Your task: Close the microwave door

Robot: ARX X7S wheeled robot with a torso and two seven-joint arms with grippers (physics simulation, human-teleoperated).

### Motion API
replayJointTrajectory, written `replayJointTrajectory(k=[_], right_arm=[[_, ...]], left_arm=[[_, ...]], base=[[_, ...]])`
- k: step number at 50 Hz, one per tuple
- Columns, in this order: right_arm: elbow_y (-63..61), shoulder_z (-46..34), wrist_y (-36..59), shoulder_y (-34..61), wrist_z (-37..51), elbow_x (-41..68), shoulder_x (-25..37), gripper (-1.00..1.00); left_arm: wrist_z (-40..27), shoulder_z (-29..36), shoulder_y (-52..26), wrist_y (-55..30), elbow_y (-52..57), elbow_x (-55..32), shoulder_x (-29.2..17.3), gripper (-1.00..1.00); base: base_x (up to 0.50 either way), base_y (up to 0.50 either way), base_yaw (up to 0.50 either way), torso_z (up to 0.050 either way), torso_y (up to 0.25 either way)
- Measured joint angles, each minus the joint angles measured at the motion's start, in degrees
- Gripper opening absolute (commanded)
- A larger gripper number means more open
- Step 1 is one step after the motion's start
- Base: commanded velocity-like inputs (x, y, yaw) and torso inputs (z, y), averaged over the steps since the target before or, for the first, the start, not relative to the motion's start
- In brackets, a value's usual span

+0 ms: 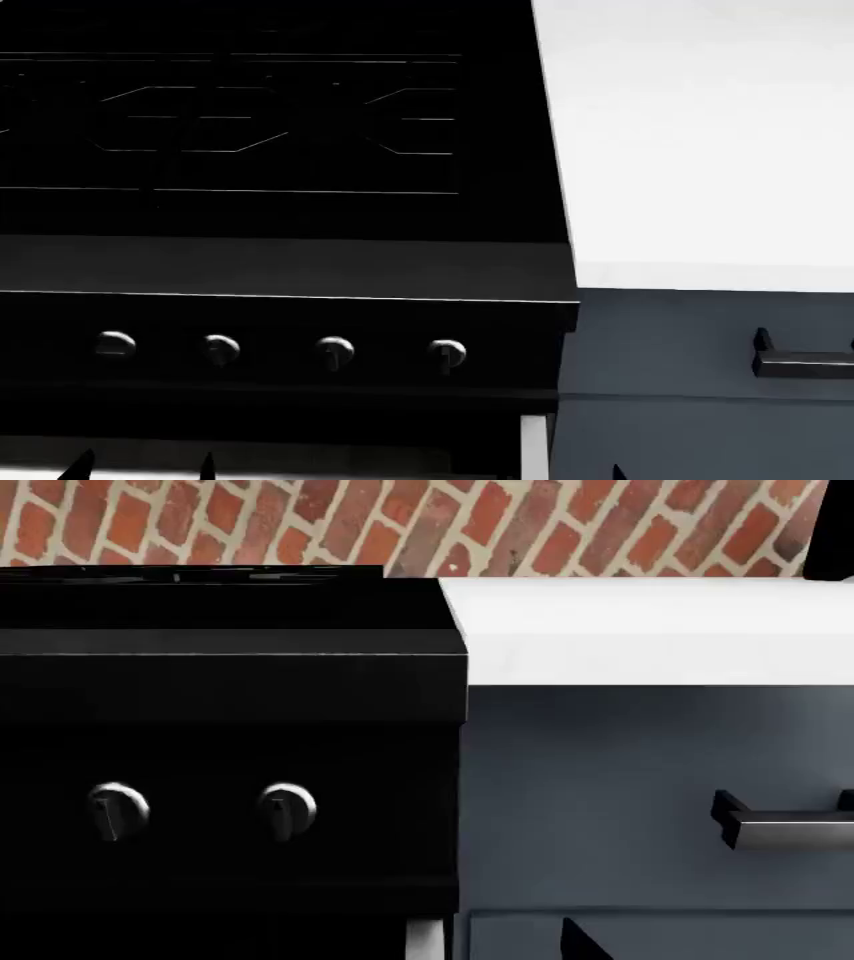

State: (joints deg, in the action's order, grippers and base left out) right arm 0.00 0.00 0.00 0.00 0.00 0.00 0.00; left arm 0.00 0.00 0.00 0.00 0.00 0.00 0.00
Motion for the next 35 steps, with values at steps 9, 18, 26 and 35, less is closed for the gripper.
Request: replayJointTrajectory(k=[9,18,26,35], right_arm=[[0.3,-1.1,-1.3,-0.2,1.4,1.1,0.9,1.0],[0.5,-2.2,-1.5,-0.1,2.8,2.7,2.0,1.0],[0.6,-3.3,-1.7,0.0,3.9,3.3,3.1,1.0],[0.7,-4.6,-1.8,0.1,5.0,3.4,3.9,1.0]], left_arm=[[-1.2,1.2,0.0,0.0,0.1,-0.9,-1.0,1.0],[-2.5,2.5,-0.1,-0.1,0.1,-2.1,-2.1,1.0],[-3.4,3.6,-0.1,0.0,0.0,-2.9,-2.8,1.0],[-4.4,4.5,-0.1,0.1,0.1,-3.7,-3.7,1.0]], base=[[0.0,0.0,0.0,0.0,0.0],[0.0,0.0,0.0,0.0,0.0],[0.0,0.15,0.0,0.0,0.0],[0.0,0.5,0.0,0.0,0.0]])
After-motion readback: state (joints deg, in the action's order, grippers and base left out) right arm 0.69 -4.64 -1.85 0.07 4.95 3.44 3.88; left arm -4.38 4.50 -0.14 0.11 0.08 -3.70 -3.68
